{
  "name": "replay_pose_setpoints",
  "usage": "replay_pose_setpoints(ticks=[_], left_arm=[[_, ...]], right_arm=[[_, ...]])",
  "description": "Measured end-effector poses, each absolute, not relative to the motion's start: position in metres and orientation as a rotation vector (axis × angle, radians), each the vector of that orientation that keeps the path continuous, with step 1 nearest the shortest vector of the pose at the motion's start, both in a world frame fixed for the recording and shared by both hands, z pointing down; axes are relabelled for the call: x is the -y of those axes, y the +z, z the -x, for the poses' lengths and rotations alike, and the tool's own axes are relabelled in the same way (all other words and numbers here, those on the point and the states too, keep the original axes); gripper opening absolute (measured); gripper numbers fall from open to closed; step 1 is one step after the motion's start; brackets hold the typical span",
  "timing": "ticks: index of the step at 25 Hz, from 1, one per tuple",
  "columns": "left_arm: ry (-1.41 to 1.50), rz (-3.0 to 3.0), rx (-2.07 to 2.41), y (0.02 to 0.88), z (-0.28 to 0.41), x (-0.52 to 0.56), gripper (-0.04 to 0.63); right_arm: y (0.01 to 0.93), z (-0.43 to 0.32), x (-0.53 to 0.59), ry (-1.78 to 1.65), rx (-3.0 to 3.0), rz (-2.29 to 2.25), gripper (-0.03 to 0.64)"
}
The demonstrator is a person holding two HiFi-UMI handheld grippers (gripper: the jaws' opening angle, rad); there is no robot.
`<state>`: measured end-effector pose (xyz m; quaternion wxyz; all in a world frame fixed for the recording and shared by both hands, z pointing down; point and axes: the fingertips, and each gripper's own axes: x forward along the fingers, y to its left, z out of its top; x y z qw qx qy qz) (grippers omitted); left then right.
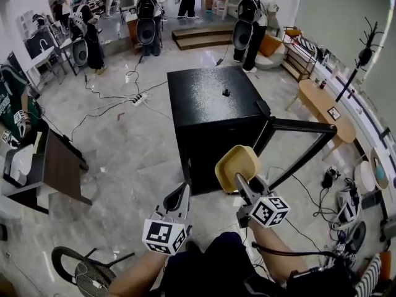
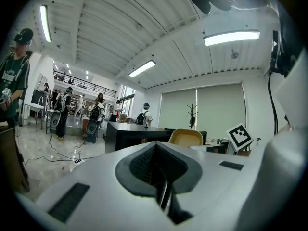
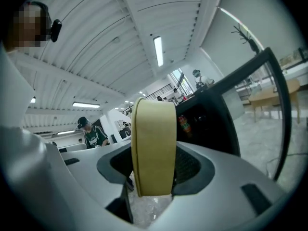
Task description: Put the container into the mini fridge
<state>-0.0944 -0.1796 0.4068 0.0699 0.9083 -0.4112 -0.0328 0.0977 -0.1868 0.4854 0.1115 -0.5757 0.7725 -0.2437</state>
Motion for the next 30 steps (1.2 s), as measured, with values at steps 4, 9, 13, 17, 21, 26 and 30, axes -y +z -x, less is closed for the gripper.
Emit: replay_pose_setpoints(ticks=[4,9,13,17,21,26,30], left_arm=[[-0.081,-2.732,1.216,0.413,0.097,0.185,0.008],[-0.053,-2.736,1.205,0.424,0.093,0.200,0.008],[-0.017,-2.756,1.211,0.426,0.087,0.211,0.008],[-0.037,-2.728,1.215,0.428,0.078,0.225,0.008],[-0.027,-2.732,1.217,0.430,0.066,0.233,0.008],[0.017,-2.725,1.208,0.443,0.055,0.240,0.008],[0.056,-2.702,1.244,0.446,0.059,0.246,0.008]], right_arm=[[0.506,-0.098,0.193,-0.805,-2.208,1.719,0.224],[0.537,-0.104,0.211,-0.872,-2.183,1.734,0.224],[0.559,-0.107,0.226,-0.933,-2.159,1.721,0.224],[0.575,-0.113,0.247,-0.964,-2.125,1.719,0.224],[0.601,-0.119,0.266,-1.031,-2.081,1.703,0.224],[0.639,-0.122,0.289,-1.142,-2.023,1.663,0.224],[0.650,-0.123,0.308,-1.171,-1.992,1.655,0.224]])
